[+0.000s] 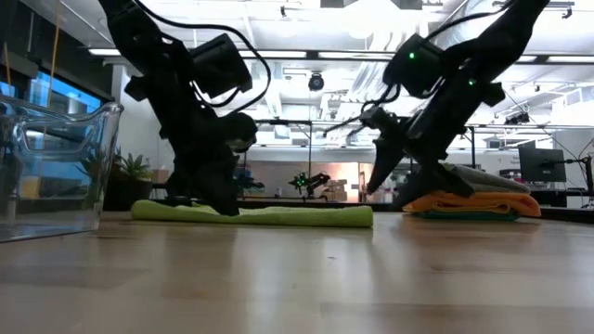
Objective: Fold microfiber towels
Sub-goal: Fold the green towel
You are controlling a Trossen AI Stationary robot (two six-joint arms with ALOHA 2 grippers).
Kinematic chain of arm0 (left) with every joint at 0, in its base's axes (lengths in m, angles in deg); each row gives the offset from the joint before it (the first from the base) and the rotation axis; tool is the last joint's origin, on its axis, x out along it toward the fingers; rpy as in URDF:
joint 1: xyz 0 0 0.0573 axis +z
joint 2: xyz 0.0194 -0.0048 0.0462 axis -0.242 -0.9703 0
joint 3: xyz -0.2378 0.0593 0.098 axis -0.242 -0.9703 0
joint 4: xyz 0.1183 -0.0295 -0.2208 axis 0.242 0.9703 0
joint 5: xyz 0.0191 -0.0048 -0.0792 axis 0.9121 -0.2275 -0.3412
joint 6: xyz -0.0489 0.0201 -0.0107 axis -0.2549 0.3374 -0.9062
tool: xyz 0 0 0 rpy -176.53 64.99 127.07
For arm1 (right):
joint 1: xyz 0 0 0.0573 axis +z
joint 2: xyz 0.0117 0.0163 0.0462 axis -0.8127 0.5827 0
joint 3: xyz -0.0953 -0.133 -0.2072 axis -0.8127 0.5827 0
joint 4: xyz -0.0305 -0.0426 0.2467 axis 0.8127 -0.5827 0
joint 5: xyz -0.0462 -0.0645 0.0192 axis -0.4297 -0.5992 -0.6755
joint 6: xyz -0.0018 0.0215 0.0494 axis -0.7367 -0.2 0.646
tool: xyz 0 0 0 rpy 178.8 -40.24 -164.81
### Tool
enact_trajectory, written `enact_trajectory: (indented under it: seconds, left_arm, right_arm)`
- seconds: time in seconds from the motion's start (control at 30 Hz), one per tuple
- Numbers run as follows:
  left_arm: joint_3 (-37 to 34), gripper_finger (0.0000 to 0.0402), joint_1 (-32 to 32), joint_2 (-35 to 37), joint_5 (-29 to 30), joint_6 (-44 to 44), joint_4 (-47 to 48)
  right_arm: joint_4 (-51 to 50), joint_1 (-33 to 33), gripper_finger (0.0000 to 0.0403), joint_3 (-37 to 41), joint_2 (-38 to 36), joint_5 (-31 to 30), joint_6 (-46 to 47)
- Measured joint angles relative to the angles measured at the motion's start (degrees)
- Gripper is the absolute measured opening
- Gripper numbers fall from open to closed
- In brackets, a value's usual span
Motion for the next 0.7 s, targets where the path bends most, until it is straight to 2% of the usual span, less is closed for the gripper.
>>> enact_trajectory:
  seconds: [0.1, 0.27, 0.53, 0.7]
  left_arm:
    - [-0.05, 0.0000, 0.59, 0.35, -0.45, -0.28, -0.34]
    - [-0.05, 0.0000, 0.84, 0.35, -0.45, -0.26, -0.29]
    - [-0.07, 0.0000, 0.90, 0.29, -0.45, -0.24, -1.25]
    - [-0.07, 0.0000, 0.90, 0.29, -0.62, 0.20, -1.30]
  right_arm:
    - [3.36, 1.14, 0.0188, -0.02, 2.96, 2.32, 3.77]
    - [8.10, 4.01, 0.0188, -0.05, 5.78, 1.34, 10.55]
    - [13.62, 5.44, 0.0188, -0.02, 7.20, -7.45, 16.16]
    - [18.90, 4.06, 0.0188, -0.04, 8.02, -9.38, 16.13]
